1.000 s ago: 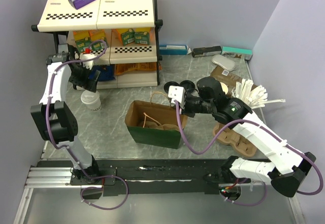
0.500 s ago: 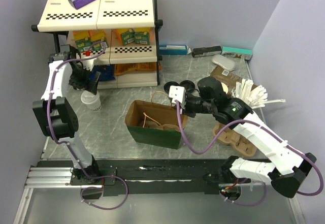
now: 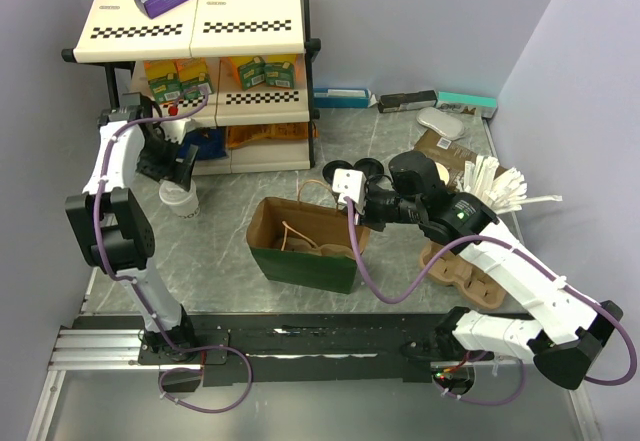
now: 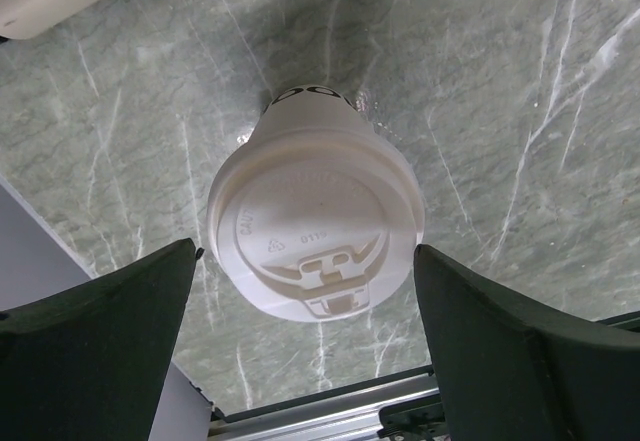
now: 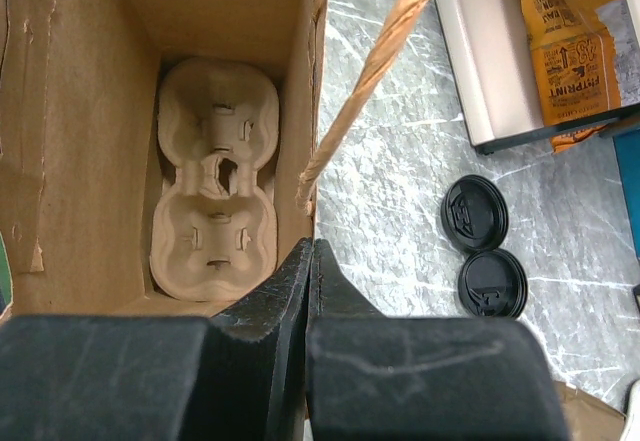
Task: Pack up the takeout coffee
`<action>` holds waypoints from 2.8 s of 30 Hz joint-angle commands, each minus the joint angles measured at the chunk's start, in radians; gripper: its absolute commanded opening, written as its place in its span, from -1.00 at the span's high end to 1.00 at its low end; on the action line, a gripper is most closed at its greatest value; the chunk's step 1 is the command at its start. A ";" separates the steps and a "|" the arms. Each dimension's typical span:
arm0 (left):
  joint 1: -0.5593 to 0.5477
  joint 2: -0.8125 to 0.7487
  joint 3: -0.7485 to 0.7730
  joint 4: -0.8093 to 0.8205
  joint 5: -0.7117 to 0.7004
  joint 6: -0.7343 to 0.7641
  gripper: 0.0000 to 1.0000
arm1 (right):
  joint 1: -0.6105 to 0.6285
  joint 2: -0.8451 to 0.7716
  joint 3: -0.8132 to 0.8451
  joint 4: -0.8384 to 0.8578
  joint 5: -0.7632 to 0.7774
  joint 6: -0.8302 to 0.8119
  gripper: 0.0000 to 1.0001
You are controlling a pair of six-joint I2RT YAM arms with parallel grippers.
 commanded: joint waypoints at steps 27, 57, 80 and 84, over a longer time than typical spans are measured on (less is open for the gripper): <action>-0.016 -0.021 0.015 -0.010 -0.019 -0.046 -0.84 | -0.011 -0.004 0.023 0.015 -0.007 -0.003 1.00; -0.048 -0.061 -0.053 0.032 -0.084 -0.050 -0.87 | -0.009 -0.003 0.017 0.023 -0.016 -0.002 1.00; -0.058 -0.041 -0.068 0.052 -0.102 -0.056 -0.72 | -0.008 -0.004 0.015 0.026 -0.016 -0.005 1.00; -0.062 -0.038 -0.070 0.055 -0.096 -0.058 -0.71 | -0.008 -0.004 0.015 0.026 -0.015 -0.003 1.00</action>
